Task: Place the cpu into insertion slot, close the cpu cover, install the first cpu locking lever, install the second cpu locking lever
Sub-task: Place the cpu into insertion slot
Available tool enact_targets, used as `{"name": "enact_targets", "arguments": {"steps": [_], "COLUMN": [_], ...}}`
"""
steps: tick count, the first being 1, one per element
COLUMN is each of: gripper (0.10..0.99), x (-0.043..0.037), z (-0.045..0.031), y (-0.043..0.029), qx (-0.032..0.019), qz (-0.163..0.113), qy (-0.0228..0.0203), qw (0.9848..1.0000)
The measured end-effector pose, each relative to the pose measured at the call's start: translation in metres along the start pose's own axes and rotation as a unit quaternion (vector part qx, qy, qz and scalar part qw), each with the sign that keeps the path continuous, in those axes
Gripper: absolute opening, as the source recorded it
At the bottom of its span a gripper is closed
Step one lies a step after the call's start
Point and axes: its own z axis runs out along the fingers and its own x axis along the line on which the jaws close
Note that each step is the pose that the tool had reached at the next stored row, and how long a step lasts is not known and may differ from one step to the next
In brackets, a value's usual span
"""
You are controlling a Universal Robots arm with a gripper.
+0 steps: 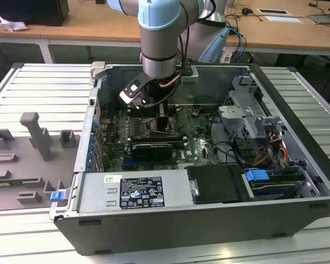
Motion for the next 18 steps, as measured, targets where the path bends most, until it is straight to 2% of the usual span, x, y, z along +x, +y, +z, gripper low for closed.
{"name": "enact_targets", "arguments": {"steps": [5, 6, 8, 13, 15, 18], "gripper": [0.541, 0.604, 0.604, 0.604, 0.588, 0.400], "x": [0.0000, 0.0000, 0.0001, 0.0001, 0.0001, 0.0001], "z": [0.0003, 0.0003, 0.0002, -0.0081, -0.0096, -0.0103], "y": [0.0000, 0.0000, 0.0000, 0.0005, 0.0006, 0.0007], "qx": [0.0000, 0.0000, -0.0001, -0.0001, 0.0000, -0.0001], "qz": [0.000, 0.000, 0.000, 0.000, 0.000, 0.000], "qy": [0.0001, 0.0000, 0.0003, 0.0002, -0.0001, -0.0013], "qw": [1.0000, 1.0000, 1.0000, 1.0000, 1.0000, 1.0000]}}
